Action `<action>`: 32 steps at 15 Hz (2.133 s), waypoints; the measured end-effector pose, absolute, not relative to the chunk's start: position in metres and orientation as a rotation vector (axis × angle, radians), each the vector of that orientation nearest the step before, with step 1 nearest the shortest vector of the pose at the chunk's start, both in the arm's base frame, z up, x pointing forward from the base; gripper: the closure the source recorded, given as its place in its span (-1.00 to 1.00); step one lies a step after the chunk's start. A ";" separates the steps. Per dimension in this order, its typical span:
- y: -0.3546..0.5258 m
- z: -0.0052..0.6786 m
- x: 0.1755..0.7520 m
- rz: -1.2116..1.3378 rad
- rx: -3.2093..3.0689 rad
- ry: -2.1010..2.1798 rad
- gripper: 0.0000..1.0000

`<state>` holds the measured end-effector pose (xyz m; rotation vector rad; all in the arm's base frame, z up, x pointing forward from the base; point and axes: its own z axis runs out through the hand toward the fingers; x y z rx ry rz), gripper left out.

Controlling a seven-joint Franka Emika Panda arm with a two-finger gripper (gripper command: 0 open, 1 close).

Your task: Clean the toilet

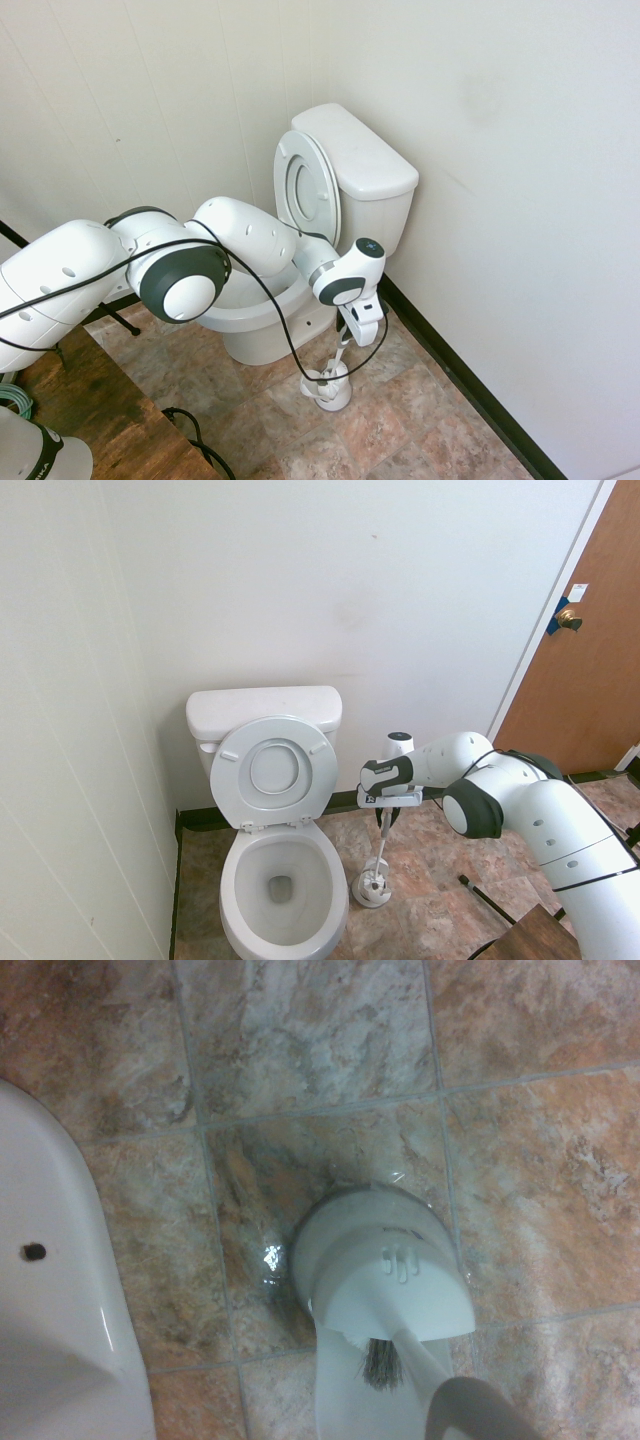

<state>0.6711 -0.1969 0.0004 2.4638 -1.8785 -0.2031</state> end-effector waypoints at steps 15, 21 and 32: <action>-0.143 0.063 0.622 -0.147 2.573 -1.731 1.00; -0.131 0.192 0.586 0.013 2.584 -1.722 1.00; -0.031 0.381 0.498 0.282 2.648 -1.588 1.00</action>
